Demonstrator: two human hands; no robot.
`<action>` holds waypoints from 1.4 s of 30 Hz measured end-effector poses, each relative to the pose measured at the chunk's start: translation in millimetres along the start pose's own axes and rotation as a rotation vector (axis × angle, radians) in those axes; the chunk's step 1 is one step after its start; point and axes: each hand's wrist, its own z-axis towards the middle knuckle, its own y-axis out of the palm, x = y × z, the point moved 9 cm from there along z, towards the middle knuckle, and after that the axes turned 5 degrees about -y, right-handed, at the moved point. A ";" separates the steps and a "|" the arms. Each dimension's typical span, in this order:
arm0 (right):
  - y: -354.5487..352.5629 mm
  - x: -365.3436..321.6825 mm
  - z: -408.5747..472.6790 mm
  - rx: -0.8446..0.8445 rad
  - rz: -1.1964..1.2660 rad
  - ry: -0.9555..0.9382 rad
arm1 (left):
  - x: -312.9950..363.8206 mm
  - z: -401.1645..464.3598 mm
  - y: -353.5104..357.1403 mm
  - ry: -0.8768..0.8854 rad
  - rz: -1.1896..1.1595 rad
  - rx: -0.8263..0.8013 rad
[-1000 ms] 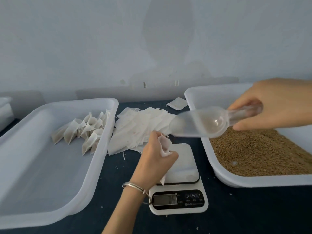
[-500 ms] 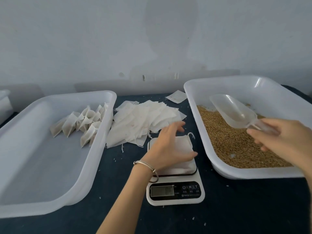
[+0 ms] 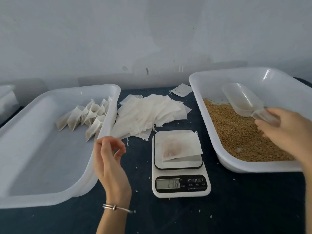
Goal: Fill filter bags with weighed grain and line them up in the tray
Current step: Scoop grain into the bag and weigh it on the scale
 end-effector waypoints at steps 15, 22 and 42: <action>-4.4 14.5 7.1 -0.035 -0.048 -0.021 | -1.2 -3.6 3.4 -0.016 0.043 -0.029; 11.0 31.6 25.8 -0.238 -0.382 -0.025 | -3.2 -2.3 7.4 -0.012 0.119 -0.075; -20.3 27.0 9.7 -0.188 -0.370 -0.052 | -58.8 -62.2 190.7 0.264 1.224 -0.941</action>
